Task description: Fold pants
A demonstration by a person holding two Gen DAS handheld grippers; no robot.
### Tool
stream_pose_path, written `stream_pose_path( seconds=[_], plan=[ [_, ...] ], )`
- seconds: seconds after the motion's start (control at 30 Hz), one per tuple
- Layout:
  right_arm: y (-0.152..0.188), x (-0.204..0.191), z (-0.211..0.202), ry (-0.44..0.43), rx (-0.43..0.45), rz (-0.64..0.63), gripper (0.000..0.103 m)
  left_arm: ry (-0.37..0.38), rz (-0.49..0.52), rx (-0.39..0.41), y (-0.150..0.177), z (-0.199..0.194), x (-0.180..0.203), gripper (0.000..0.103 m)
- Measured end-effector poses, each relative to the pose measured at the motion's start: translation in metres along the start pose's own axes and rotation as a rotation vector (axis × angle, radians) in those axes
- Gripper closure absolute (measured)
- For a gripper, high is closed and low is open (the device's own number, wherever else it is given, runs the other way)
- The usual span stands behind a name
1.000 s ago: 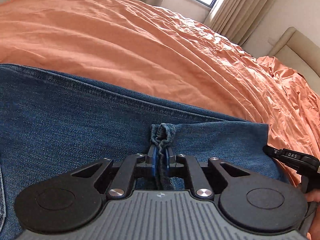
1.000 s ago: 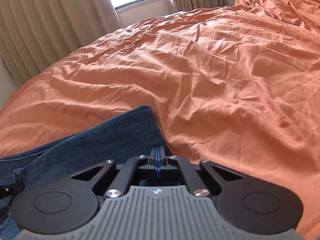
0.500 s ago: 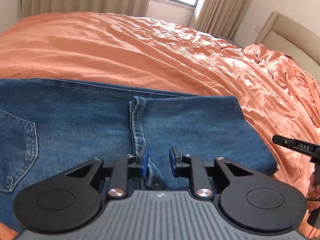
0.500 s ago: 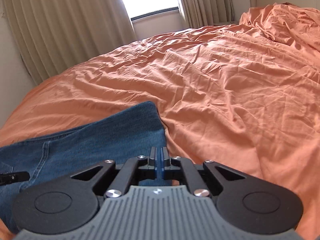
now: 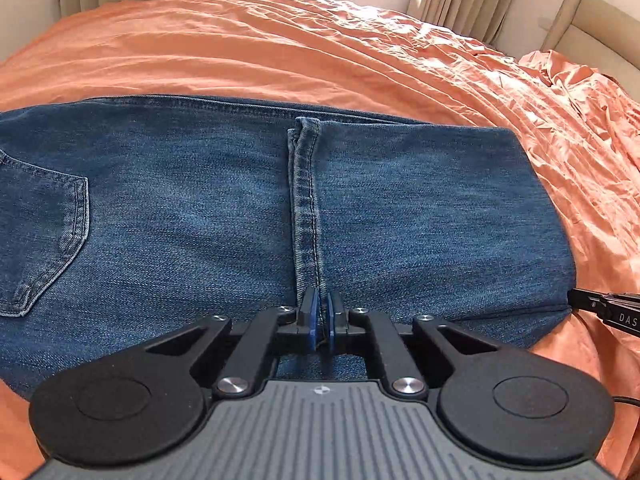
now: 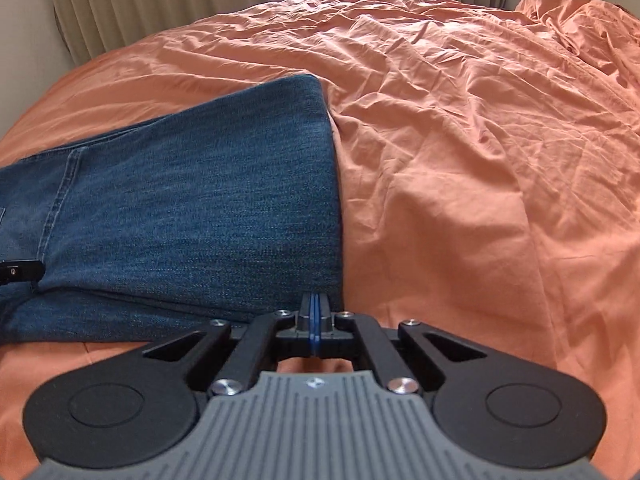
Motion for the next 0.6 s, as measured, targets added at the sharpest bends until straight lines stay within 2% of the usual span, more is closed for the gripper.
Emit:
stream_pose_path(
  seconds=[0.1, 0.17, 0.23, 0.4, 0.6],
  plan=[
    [0.001, -0.004, -0.005, 0.027, 0.012, -0.012, 0.103, -0.005, -0.001, -0.001, 0.0, -0.005, 0.001, 0.092],
    [0.001, -0.011, -0.013, 0.066, 0.033, -0.039, 0.103, -0.019, 0.003, -0.011, 0.0, -0.014, 0.002, 0.078],
    [0.001, -0.021, -0.025, 0.084, 0.079, -0.06, 0.102, -0.022, -0.024, -0.009, 0.004, -0.029, -0.002, 0.077],
    [-0.001, -0.06, -0.054, -0.035, 0.219, -0.158, 0.102, -0.026, -0.066, 0.06, 0.022, -0.072, -0.022, 0.077],
    [0.001, -0.121, -0.062, -0.162, 0.253, -0.274, 0.101, -0.082, -0.281, 0.168, 0.032, -0.116, -0.077, 0.068]
  ],
)
Point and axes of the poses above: each gripper's, at about its wrist camera, not at the fingertips, and z roughly the way its jaws point, x to its right, y to its underside, the point moved 1 cm from there along z, roughly the way its jaws point, and after that the axes turned 5 degrees about y, right-handed, at the moved point
